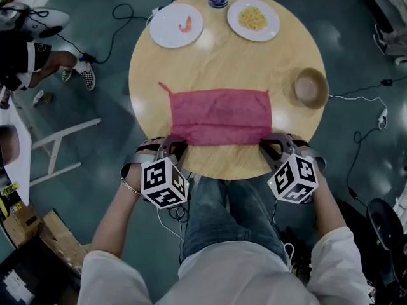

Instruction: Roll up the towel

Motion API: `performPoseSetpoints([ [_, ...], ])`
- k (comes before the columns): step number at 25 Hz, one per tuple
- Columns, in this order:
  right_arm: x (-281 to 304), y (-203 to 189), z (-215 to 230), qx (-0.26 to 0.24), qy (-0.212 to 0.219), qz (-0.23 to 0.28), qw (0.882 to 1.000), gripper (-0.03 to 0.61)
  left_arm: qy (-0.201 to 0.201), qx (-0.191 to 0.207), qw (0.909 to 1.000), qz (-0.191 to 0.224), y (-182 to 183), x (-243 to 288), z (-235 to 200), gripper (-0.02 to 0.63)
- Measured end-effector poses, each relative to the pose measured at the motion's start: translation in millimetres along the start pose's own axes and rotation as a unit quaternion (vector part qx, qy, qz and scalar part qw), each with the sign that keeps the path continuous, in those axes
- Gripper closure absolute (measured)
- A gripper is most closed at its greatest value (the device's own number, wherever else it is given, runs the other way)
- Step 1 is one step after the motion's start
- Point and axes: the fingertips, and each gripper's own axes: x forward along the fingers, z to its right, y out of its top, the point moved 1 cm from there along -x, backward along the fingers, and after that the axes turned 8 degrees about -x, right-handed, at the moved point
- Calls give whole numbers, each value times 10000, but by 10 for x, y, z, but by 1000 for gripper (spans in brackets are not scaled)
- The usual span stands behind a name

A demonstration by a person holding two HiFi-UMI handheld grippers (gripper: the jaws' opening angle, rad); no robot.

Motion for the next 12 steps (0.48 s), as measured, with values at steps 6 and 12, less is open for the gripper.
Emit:
performPoseSetpoints([
  [6,-121,6,-318,78,538,18,9985,555,-545,-154,9982,-220,-82,-119,361,598],
  [12,-361,46,-380,664,929,287,9930,555,-1135,-665,9911,-225,-78,-333,484,598],
])
